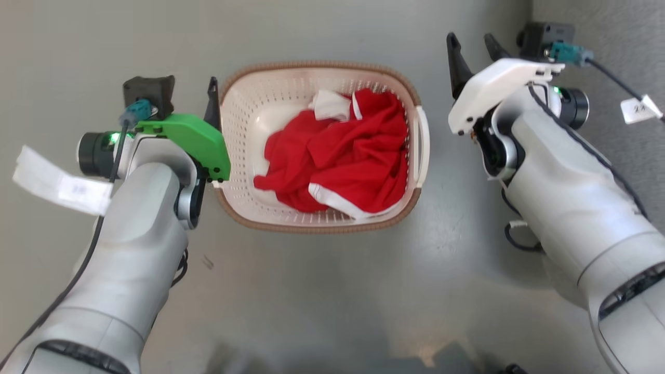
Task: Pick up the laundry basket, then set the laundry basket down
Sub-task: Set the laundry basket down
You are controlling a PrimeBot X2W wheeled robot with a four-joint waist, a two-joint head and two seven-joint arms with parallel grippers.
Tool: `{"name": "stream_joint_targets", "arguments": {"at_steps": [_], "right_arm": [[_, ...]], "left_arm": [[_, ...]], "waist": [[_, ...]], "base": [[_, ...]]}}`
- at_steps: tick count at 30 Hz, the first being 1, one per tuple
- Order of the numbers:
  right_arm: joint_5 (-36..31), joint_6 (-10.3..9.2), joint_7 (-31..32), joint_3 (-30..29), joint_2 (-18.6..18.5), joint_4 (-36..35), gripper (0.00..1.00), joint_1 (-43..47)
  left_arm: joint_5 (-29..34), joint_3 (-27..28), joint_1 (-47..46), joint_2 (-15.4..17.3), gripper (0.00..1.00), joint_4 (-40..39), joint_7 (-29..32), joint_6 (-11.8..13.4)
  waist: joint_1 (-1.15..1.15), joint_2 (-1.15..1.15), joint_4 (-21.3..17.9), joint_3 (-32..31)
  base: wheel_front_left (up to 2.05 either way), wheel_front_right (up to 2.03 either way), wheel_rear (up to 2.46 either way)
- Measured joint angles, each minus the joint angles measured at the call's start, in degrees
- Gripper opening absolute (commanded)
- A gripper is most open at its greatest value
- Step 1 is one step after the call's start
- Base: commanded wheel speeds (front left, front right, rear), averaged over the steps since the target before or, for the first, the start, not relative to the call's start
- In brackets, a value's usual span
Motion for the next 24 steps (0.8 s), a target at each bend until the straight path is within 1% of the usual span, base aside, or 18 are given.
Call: {"name": "stream_joint_targets", "arguments": {"at_steps": [4, 7, 15, 17, 24], "right_arm": [[-2.29, -0.07, 0.00, -2.25, -0.56, -2.98, 1.00, 3.04], [-4.83, -0.43, 0.00, -4.43, -1.23, -6.54, 1.00, 6.13], [-10.05, -0.47, 0.00, -9.15, -1.13, -14.82, 1.00, 13.41], [-11.45, -0.51, 0.00, -10.05, -1.14, -16.62, 1.00, 15.58], [-15.07, -0.59, 0.00, -12.98, -1.15, -21.59, 1.00, 21.93]], "left_arm": [[1.55, 1.98, 3.01, 0.98, 1.00, -4.80, 0.00, 0.75], [4.30, 3.86, 6.75, 1.83, 1.00, -9.70, -0.15, 1.41], [9.29, 7.67, 15.22, 3.02, 1.00, -19.31, -0.15, 1.91], [10.94, 8.80, 17.25, 3.18, 1.00, -21.90, -0.15, 2.42], [14.49, 12.03, 23.89, 4.00, 1.00, -27.83, -0.16, 2.80]], "waist": [[0.00, 0.00, -0.14, -3.08], [0.00, 0.00, -0.28, -6.24], [0.00, 0.00, -0.70, -12.46], [0.00, 0.00, -0.82, -13.98], [0.00, 0.00, -1.23, -18.30]], "base": [[0.00, 0.00, 0.00], [0.00, 0.00, 0.00], [0.00, 0.00, 0.00], [0.00, 0.00, 0.00], [0.00, 0.00, 0.00]]}}
